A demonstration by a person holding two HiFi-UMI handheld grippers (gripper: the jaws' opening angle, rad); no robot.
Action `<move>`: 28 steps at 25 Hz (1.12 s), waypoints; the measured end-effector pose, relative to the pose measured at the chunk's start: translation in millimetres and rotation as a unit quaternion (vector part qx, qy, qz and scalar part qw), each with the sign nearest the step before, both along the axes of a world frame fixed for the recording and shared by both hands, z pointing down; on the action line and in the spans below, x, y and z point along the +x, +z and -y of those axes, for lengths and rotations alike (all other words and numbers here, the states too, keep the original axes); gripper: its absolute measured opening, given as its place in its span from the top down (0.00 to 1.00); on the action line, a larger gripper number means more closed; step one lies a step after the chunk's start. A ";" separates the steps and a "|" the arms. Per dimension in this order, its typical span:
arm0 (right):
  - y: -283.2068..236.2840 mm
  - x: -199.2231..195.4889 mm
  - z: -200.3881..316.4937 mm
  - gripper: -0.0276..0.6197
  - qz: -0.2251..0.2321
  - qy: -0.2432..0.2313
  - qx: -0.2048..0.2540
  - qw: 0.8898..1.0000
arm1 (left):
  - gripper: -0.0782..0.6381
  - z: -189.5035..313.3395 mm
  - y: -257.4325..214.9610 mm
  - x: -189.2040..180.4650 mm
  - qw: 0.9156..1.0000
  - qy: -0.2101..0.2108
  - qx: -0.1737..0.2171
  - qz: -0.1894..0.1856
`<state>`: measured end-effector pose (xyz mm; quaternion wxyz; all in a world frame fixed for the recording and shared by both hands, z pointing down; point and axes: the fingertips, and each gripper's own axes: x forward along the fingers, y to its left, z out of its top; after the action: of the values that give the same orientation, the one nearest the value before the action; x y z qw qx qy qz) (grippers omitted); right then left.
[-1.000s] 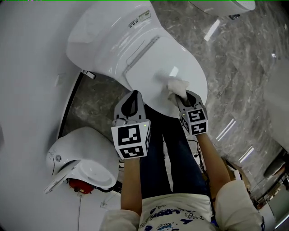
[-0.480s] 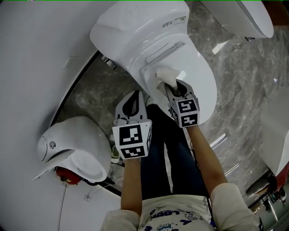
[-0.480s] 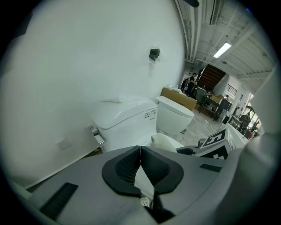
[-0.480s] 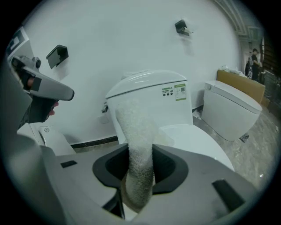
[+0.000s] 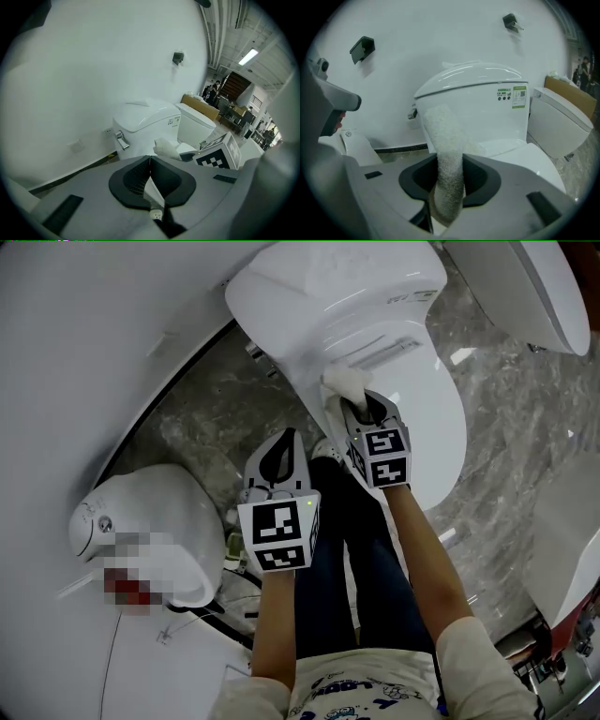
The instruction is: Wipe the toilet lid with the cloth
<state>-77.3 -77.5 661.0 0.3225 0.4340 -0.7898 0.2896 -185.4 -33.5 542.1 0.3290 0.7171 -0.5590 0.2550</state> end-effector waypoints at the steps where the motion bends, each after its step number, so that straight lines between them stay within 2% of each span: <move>1: 3.9 -2.6 1.4 0.77 -0.002 -0.001 -0.003 1.000 | 0.88 0.4 1.8 -2.2 1.000 -0.002 -0.001 -0.001; 9: 40.0 -16.2 -3.9 0.77 -0.026 -0.038 -0.036 0.998 | 0.88 2.7 12.5 -7.6 1.000 -0.006 -0.011 -0.002; 28: 48.8 -6.1 -23.5 0.77 -0.021 -0.051 -0.034 0.998 | 0.88 0.1 18.7 12.4 1.000 0.013 -0.020 0.001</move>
<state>-83.4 -54.0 709.8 0.3679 0.3880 -0.7937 0.2898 -173.0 -33.6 560.8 0.3392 0.7178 -0.5445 0.2706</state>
